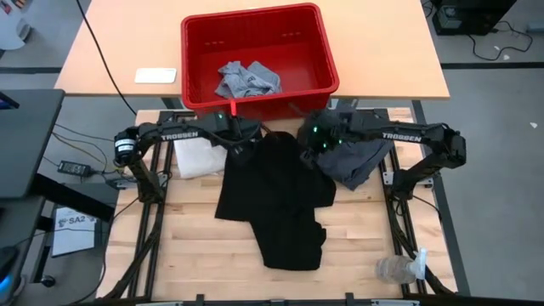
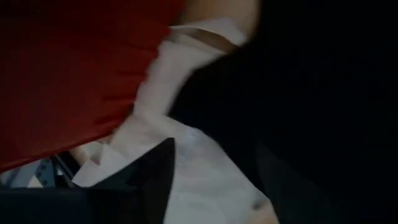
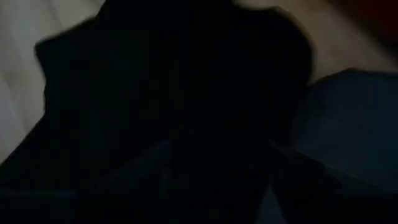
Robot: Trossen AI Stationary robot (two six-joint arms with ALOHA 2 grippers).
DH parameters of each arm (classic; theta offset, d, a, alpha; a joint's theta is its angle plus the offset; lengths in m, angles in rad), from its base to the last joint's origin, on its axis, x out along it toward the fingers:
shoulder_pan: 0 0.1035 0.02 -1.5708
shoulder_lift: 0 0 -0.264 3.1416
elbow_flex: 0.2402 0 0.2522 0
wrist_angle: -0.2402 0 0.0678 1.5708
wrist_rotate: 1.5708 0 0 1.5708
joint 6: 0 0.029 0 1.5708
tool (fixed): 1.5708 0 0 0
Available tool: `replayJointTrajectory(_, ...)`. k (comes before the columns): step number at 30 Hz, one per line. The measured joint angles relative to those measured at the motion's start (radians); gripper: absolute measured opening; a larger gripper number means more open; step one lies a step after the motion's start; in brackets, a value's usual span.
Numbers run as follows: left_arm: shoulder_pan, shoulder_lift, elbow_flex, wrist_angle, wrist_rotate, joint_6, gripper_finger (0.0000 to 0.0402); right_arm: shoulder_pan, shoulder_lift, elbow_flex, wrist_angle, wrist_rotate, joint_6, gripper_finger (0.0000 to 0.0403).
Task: Fold laundry
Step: Fold the black shirt
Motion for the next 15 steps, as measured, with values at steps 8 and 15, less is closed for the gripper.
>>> replayJointTrajectory(8,-0.217,-0.017,0.001,0.037,0.08,0.019,0.0311,0.279,0.0,-0.054,0.019,0.056,0.114,0.0241)
replayJointTrajectory(15,-0.483,-0.005,0.0,0.21,0.154,0.096,0.03,0.464,0.001,-0.057,0.066,0.079,0.13,0.0241)
